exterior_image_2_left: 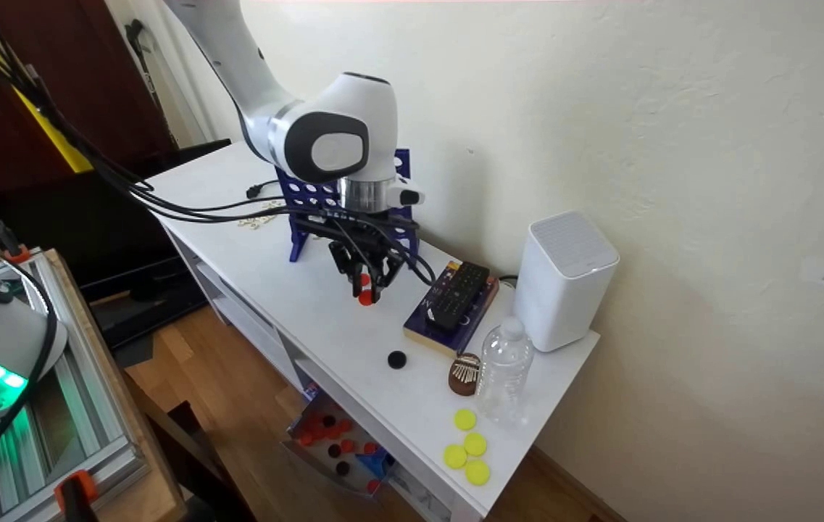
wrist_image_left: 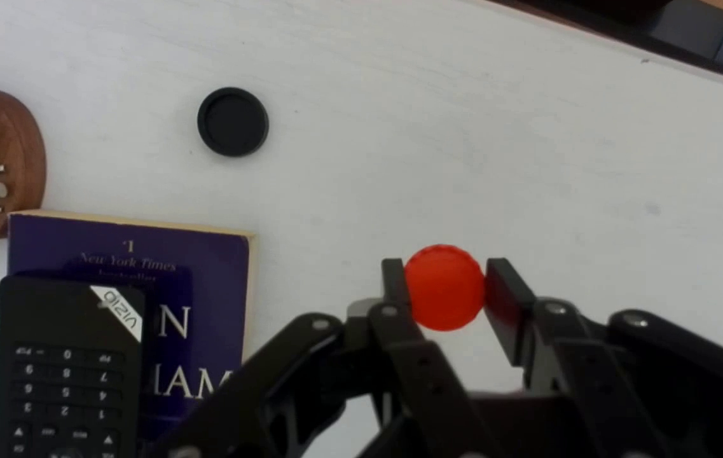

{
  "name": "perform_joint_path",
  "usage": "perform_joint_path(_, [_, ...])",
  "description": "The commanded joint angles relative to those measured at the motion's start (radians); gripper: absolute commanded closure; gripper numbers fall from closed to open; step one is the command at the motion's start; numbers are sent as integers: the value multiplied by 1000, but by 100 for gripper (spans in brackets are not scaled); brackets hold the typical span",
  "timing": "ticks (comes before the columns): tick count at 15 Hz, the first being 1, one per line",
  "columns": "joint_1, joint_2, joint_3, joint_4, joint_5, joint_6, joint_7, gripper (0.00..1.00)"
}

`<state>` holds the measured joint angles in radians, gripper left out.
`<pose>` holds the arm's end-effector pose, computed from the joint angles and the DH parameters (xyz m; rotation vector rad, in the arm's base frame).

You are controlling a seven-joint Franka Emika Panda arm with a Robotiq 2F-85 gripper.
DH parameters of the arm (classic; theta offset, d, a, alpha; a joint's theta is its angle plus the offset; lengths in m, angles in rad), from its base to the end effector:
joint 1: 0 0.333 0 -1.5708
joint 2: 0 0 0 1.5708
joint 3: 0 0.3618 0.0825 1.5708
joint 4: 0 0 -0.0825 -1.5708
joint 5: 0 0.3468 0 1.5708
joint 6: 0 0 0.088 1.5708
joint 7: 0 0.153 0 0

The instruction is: Put the orange circle inside the blue object

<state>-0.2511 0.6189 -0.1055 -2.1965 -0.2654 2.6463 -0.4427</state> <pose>0.4940 -0.1861 0.1138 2.9891 0.5211 -0.3399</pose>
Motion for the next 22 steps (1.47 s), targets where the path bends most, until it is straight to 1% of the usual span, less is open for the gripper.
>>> perform_joint_path(1, [11,-103,-8,-106,-44,89,-17,90])
perform_joint_path(7, [-19,-198,22,-205,-36,236,-98,90])
perform_joint_path(9, [-45,-228,50,-236,-22,284,-141,90])
perform_joint_path(11, [-87,-252,97,-264,2,329,-190,90])
perform_joint_path(14, [-179,-273,203,-284,55,369,-278,90])
perform_joint_path(20, [-415,-276,495,-272,246,387,-488,90])
perform_joint_path(21, [-473,-271,555,-268,251,383,-505,90])
perform_joint_path(22, [-510,-271,595,-266,268,379,-529,90])
